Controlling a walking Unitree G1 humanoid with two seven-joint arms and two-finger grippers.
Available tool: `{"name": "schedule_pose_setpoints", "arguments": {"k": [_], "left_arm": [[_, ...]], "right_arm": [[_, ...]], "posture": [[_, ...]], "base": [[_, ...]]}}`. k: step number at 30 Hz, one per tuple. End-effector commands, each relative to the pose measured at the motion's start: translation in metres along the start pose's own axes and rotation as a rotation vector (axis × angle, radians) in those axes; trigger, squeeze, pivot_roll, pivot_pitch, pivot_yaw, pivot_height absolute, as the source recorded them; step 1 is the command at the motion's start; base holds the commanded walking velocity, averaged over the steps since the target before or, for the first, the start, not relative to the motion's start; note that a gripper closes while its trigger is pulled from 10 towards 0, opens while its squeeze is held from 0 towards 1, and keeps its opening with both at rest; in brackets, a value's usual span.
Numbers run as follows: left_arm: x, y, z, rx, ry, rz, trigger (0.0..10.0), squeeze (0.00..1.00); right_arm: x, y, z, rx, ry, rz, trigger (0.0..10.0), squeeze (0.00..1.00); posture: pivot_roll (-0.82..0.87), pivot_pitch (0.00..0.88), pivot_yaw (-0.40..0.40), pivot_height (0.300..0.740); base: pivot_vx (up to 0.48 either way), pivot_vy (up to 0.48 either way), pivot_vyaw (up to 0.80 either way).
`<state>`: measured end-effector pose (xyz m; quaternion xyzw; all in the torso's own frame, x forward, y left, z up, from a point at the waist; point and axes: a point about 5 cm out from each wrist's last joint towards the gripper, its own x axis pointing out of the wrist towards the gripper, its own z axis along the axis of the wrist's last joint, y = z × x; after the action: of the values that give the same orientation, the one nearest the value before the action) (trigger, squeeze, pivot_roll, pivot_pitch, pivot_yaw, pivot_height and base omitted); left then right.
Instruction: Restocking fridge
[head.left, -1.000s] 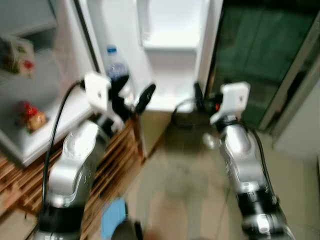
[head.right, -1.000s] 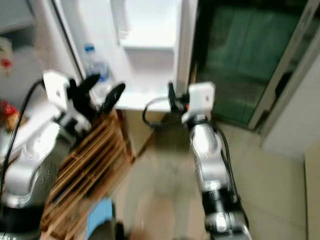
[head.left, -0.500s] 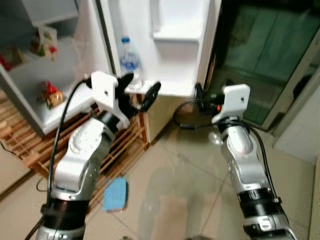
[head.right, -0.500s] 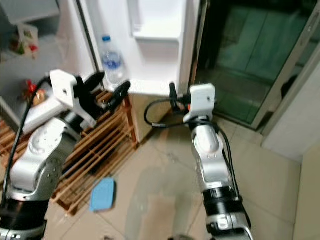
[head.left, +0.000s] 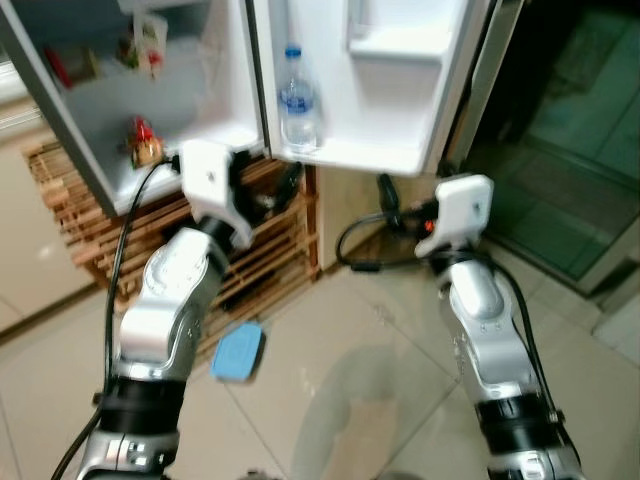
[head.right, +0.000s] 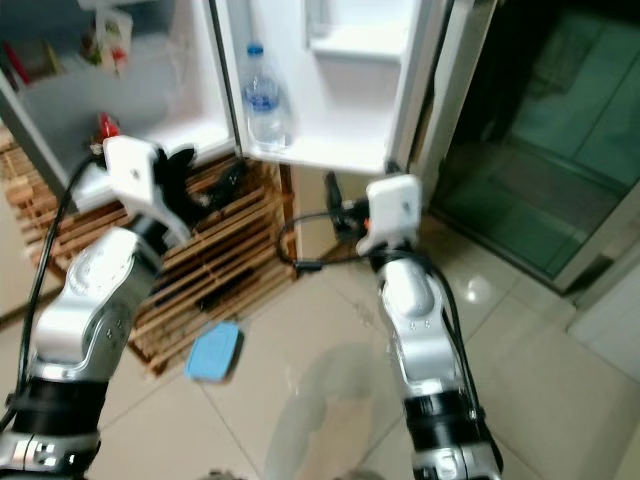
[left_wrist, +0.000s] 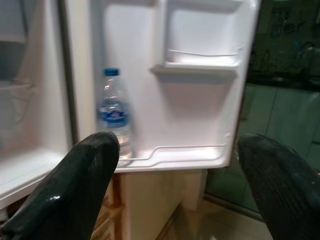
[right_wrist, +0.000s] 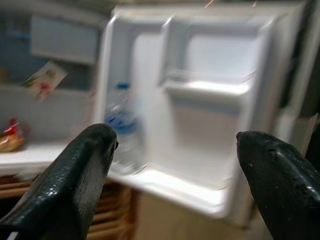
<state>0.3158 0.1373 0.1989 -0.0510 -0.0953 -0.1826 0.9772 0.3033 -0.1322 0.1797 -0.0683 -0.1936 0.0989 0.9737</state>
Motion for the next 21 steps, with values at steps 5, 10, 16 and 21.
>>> {"name": "schedule_pose_setpoints", "arguments": {"k": [5,10,16,21], "left_arm": [[0.006,-0.008,-0.001,-0.006,-0.001,-0.039,10.0,0.0],[0.015,-0.013,-0.006,-0.04,0.019,-0.054,10.0,0.0],[0.024,-0.019,-0.006,-0.05,0.016,-0.066,10.0,0.0],[0.025,-0.021,-0.007,-0.035,0.014,-0.065,10.0,0.0]], "right_arm": [[-0.043,-0.051,0.025,-0.403,-0.112,-0.275,10.0,0.0],[-0.034,-0.005,0.036,-0.441,-0.128,0.046,10.0,0.0],[-0.039,0.019,0.029,-0.339,-0.062,0.17,10.0,0.0],[-0.031,0.013,0.032,-0.266,-0.041,0.13,10.0,0.0]], "posture": [[-0.25,0.0,0.079,0.732],[-0.31,0.0,0.112,0.732],[-0.32,0.0,0.113,0.732],[-0.3,0.0,0.1,0.732]], "base": [[0.0,0.0,0.0],[0.0,0.0,0.0],[0.0,0.0,0.0],[0.0,0.0,0.0]]}}
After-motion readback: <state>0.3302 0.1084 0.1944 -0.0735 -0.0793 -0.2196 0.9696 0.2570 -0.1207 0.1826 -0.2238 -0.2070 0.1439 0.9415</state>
